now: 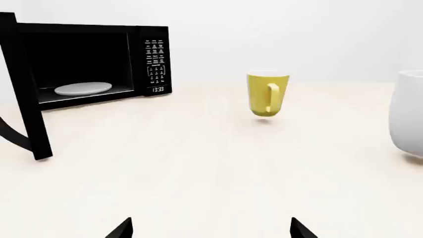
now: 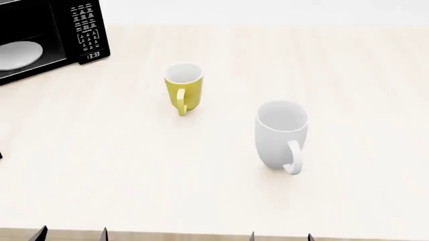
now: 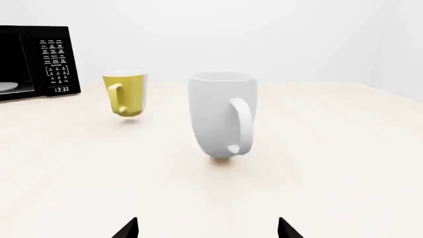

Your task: Close the microwave.

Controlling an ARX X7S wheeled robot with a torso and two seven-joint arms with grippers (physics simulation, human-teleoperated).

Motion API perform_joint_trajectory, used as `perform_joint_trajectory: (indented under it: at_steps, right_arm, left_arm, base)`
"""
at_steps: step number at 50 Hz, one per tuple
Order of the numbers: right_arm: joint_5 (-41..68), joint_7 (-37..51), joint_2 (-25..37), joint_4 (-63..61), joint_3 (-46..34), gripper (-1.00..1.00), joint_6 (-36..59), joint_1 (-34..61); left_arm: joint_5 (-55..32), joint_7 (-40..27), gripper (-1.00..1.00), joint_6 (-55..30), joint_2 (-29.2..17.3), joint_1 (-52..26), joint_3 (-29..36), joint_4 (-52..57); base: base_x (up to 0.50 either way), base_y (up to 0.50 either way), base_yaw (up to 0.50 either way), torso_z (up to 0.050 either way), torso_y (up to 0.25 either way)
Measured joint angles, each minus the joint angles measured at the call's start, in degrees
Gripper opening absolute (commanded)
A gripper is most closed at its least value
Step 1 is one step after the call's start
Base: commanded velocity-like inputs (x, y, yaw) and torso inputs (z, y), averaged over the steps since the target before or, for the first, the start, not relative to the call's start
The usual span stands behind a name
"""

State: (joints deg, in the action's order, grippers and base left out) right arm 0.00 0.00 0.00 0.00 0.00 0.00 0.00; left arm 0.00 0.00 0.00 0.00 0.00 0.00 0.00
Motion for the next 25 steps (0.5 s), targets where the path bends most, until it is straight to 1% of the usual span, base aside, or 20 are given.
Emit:
perform_joint_trajectory:
  at_steps: [20, 25]
  right_arm:
    - [3.59, 3.88, 3.26, 0.44, -3.86, 1.0, -0.52, 0.17]
    - [4.46, 4.73, 3.83, -0.01, -4.26, 1.0, -0.74, 0.25]
  left_arm:
    - [-3.86, -3.72, 1.0, 0.59, -3.16, 0.22, 3.58, 0.02]
    - [-3.65, -5.02, 1.0, 1.04, -3.94, 0.39, 4.25, 1.11]
  base:
    - [0.0, 0.0, 0.0, 0.0, 0.0]
    - [0.0, 0.0, 0.0, 0.0, 0.0]
